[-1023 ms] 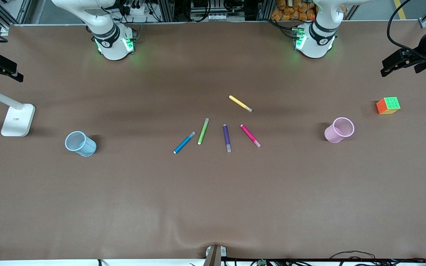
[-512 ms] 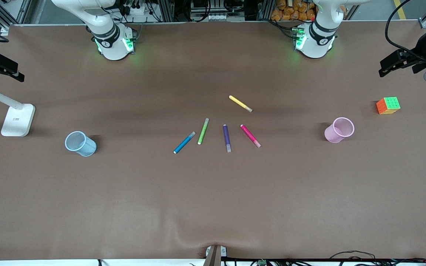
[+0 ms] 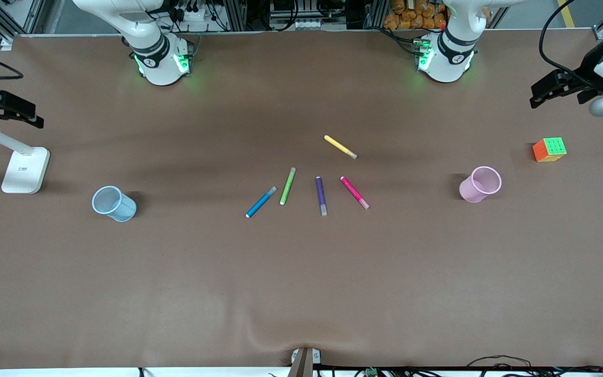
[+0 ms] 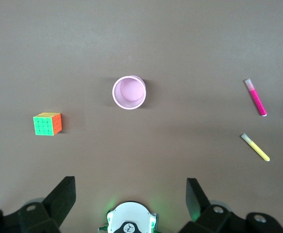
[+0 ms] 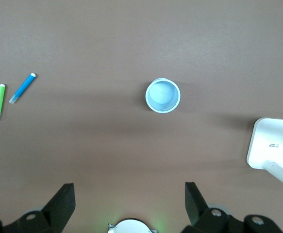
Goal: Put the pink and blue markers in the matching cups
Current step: 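Move the left gripper toward the pink marker while the right gripper starts reaching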
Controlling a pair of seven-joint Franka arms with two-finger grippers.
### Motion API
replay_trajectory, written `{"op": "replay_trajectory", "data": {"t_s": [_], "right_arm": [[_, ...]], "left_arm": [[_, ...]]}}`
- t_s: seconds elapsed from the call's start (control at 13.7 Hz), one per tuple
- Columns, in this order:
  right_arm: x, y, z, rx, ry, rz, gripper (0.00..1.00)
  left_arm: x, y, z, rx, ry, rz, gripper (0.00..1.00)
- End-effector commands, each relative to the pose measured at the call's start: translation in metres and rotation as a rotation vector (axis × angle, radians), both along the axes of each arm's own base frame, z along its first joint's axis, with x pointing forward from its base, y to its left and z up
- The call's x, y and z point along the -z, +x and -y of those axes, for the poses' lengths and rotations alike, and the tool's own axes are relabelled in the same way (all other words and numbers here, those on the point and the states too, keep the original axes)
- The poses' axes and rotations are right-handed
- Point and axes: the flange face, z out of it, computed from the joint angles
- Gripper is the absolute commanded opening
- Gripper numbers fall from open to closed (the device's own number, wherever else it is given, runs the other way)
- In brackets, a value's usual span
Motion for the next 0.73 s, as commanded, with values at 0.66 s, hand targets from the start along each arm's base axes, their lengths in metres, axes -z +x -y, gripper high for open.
{"op": "replay_trajectory", "data": {"t_s": [0.66], "right_arm": [[0.023,0.017,0.01,0.009,-0.019,-0.052,1.0]], "left_arm": [[0.135,0.044,0.109,-0.023,0.042,-0.271,1.0]]}}
